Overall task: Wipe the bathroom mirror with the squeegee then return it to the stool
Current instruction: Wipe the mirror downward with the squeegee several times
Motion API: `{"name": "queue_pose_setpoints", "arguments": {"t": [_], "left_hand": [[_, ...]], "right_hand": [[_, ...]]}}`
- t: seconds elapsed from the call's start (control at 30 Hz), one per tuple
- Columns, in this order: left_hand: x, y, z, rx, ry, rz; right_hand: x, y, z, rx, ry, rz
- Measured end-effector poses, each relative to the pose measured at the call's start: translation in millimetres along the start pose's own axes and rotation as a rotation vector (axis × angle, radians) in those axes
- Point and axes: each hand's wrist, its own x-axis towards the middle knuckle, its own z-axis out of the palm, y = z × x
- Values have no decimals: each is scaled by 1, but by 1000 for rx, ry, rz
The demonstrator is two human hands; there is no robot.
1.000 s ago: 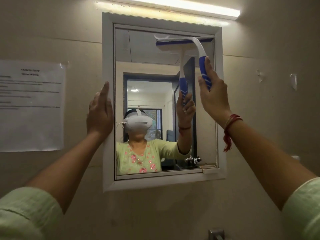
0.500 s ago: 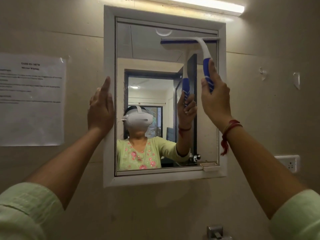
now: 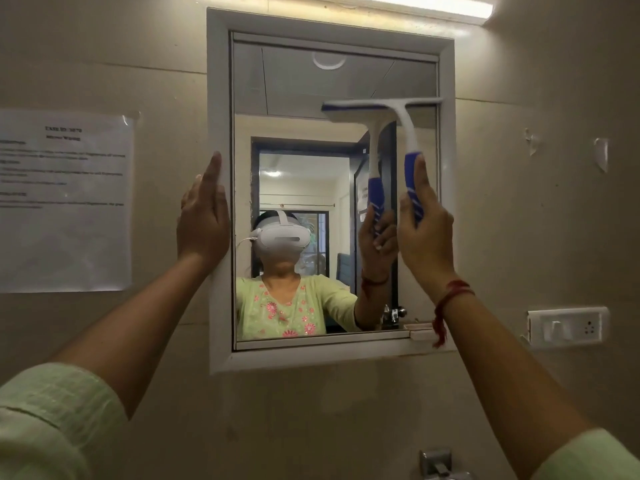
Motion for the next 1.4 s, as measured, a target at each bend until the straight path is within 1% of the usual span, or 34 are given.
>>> {"name": "queue_pose_setpoints", "arguments": {"t": [0.1,0.17,0.33,0.43,0.57,0.67,0.73,0.9,0.97,1.03,1.23,1.3,1.4], "left_hand": [[0,-1,0,6,-4,3],[0,-1,1,10,-2,3],[0,0,1,18,5,4],[0,0,1,20,10,6],[-1,1,1,22,17,2],[-1,1,1,17,16,1],[-1,1,1,16,9,-3],[-1,2,-1,13,4,-8],[-1,3,-1,14,-1,-15],[-1,4,-1,15,5,-5],[-1,2,0,-5,17,-5],[-1,1,0,-9,20,1],[-1,0,0,-2,22,5]], "right_hand": [[27,-5,7,20,29,-17],[24,-4,9,15,32,-1],[-44,8,-2,11,-62,71],[-70,10,-10,20,-81,38],[-37,6,-6,-8,-23,-3],[-12,6,-4,-48,-19,-10],[-19,6,-6,-49,-41,6],[-83,12,-15,-4,-107,45],[-100,12,-18,8,-106,38],[-98,10,-20,16,-92,20],[-44,7,-13,-32,-45,14],[-49,8,-13,-36,-62,13],[-82,13,-16,-22,-79,25]]}}
